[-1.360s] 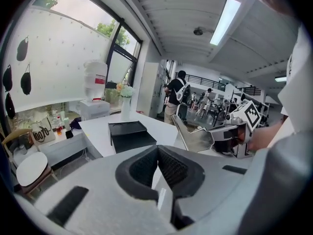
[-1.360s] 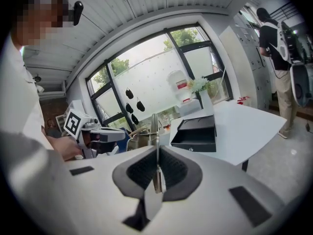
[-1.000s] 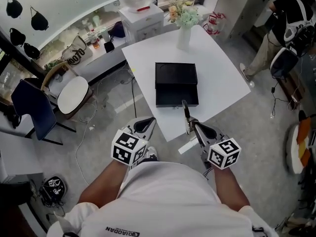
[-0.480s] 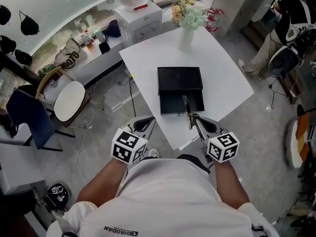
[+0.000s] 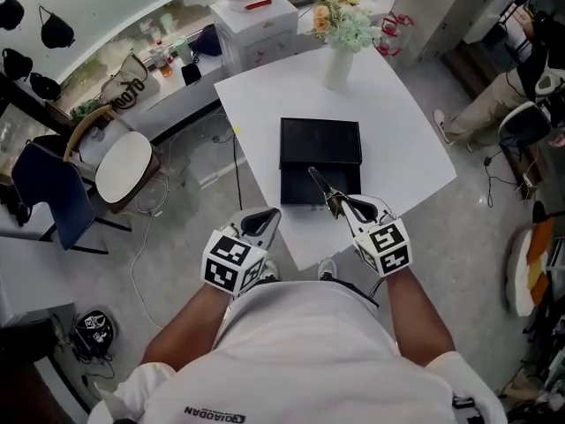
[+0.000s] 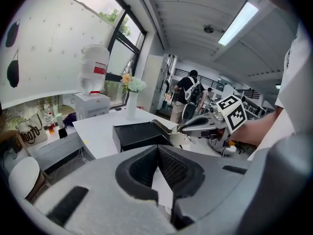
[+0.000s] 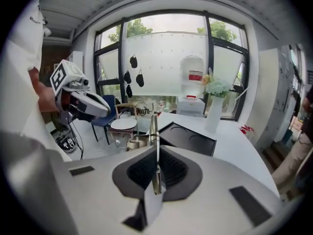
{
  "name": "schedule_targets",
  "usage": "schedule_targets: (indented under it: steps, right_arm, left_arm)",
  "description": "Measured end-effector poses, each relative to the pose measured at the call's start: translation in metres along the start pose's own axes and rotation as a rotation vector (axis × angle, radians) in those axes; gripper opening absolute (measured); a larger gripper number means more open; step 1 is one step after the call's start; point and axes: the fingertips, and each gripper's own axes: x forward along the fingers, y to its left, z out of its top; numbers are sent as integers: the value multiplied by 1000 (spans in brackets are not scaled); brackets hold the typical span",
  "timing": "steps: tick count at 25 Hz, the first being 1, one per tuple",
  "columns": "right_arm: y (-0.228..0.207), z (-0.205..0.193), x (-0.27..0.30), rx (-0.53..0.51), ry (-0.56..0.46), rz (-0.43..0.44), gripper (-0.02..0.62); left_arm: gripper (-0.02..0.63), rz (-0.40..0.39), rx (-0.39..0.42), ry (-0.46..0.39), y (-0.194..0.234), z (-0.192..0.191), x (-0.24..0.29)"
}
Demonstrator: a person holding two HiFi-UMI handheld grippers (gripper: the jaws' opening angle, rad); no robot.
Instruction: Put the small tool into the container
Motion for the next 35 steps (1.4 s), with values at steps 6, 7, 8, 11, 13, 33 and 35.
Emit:
schedule_targets:
  steps: [6, 7, 8, 11, 13, 33, 35]
  right_arm:
    - [-10, -2, 22, -153, 68, 51, 14]
    - [-11, -3, 26, -190, 83, 59, 14]
    - [-12, -4, 30, -239, 100, 63, 14]
    - [-13, -9, 45, -414, 159, 82, 14]
    - [-13, -16, 58, -523, 198, 99, 14]
    - [-25, -64, 160, -823, 334, 130, 17]
    - [-27, -63, 165, -827, 332, 120, 17]
  left_arm:
    - [9, 50, -41, -8, -1, -3, 3]
    - [9, 59, -47, -10, -1, -4, 2]
    - [9, 68, -53, -12, 0, -5, 1]
    - [9, 96, -66, -14, 3, -8, -4]
    - [9, 114, -73, -15, 5, -9, -8]
    - [9, 265, -152, -21, 31, -26, -40]
    - [9, 273, -157, -23, 33, -25, -42]
